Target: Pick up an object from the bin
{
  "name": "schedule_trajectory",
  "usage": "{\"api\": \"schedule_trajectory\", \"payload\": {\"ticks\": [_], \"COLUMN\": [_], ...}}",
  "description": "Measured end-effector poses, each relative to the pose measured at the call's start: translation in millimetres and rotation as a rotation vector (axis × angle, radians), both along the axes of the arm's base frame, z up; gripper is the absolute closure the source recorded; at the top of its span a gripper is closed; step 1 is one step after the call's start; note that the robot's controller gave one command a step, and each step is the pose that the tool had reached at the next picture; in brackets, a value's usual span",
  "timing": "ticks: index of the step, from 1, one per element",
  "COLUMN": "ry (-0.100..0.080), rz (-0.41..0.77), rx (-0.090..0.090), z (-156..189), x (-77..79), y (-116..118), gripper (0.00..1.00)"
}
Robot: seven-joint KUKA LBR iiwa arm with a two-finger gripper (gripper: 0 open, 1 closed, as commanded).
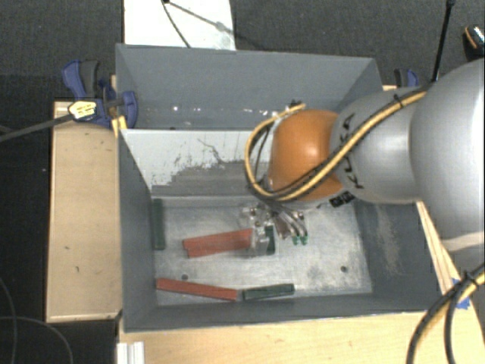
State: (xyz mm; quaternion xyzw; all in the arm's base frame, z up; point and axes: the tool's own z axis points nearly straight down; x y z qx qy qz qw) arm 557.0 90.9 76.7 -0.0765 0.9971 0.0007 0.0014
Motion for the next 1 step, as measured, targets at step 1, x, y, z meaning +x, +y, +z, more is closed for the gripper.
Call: {"api": "schedule_trajectory", "payload": {"ticks": [1], "ry": [-0.008], "rz": [0.028], "rx": [0.0], "z": [136.3], "x": [-3.4], "y": [15.7], "gripper": [1.0]}}
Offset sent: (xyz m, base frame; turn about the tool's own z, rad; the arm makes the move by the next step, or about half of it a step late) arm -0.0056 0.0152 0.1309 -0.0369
